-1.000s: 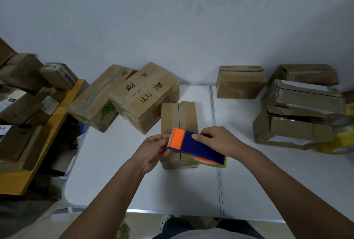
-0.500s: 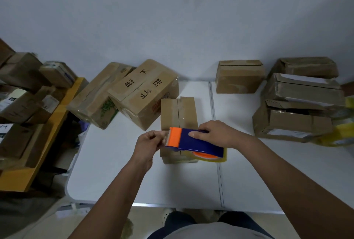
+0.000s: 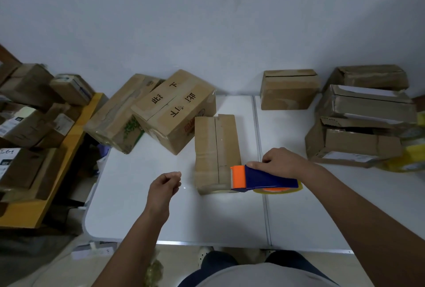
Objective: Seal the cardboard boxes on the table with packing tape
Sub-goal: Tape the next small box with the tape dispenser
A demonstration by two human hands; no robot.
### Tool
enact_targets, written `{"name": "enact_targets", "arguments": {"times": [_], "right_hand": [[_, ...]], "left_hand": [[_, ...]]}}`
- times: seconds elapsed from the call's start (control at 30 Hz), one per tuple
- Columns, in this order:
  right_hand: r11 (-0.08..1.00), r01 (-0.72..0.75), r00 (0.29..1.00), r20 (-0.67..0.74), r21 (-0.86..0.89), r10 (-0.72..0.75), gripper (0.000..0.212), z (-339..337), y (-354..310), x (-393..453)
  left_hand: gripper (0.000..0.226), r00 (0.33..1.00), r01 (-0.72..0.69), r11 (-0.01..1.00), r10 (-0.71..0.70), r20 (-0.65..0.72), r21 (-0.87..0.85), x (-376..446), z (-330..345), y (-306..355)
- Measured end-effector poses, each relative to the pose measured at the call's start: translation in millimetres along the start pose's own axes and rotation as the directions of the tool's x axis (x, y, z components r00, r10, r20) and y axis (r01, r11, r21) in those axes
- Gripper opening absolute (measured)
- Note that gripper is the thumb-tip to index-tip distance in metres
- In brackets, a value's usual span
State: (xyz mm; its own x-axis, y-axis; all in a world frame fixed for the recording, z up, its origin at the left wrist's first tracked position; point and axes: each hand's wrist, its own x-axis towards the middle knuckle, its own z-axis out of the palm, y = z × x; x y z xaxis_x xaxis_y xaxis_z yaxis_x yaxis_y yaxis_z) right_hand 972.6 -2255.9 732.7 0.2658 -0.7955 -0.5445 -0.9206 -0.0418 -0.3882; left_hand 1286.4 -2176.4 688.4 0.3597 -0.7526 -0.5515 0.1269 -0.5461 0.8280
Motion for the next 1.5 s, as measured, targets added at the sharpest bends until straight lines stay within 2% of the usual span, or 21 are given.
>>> {"name": "enact_targets", "arguments": {"times": [0.13, 0.33, 0.57, 0.7, 0.8, 1.0, 1.13, 1.5], "right_hand": [[0.999, 0.001, 0.998, -0.066, -0.033, -0.003, 0.055, 11, 11, -3], [1.000, 0.010, 0.987, -0.160, 0.020, -0.007, 0.056, 18, 21, -11], [0.998, 0.031, 0.985, -0.173, 0.047, -0.022, 0.062, 13, 35, -12], [1.000, 0.021, 0.981, -0.195, 0.005, -0.020, 0.071, 7, 52, -12], [1.000, 0.009, 0.983, -0.186, -0.013, -0.011, 0.073, 8, 54, -9], [1.000, -0.004, 0.980, -0.198, -0.014, 0.001, 0.062, 21, 54, -5], [1.000, 0.003, 0.980, -0.197, -0.017, -0.006, 0.063, 21, 54, -3], [0.997, -0.051, 0.985, -0.167, -0.059, 0.041, 0.063, 25, 52, 4]], "left_hand": [[0.016, 0.999, -0.008, 1.000, 0.007, -0.043, -0.024, -9, 11, -16], [0.012, 0.991, -0.059, 0.998, 0.054, -0.122, -0.033, -2, 20, -19], [0.005, 0.988, -0.113, 0.993, 0.114, -0.106, 0.015, 6, 11, -15], [0.011, 0.986, -0.165, 0.979, 0.165, 0.006, 0.123, 2, 7, -18], [0.013, 0.989, -0.147, 0.983, 0.150, -0.014, 0.113, -1, 12, -23], [0.015, 0.994, -0.047, 0.998, 0.052, -0.101, 0.051, 2, 20, -31], [0.019, 0.993, -0.026, 0.995, 0.037, -0.115, 0.092, 2, 25, -36], [0.048, 0.994, 0.032, 0.979, -0.010, -0.107, 0.200, 1, 42, -35]]}}
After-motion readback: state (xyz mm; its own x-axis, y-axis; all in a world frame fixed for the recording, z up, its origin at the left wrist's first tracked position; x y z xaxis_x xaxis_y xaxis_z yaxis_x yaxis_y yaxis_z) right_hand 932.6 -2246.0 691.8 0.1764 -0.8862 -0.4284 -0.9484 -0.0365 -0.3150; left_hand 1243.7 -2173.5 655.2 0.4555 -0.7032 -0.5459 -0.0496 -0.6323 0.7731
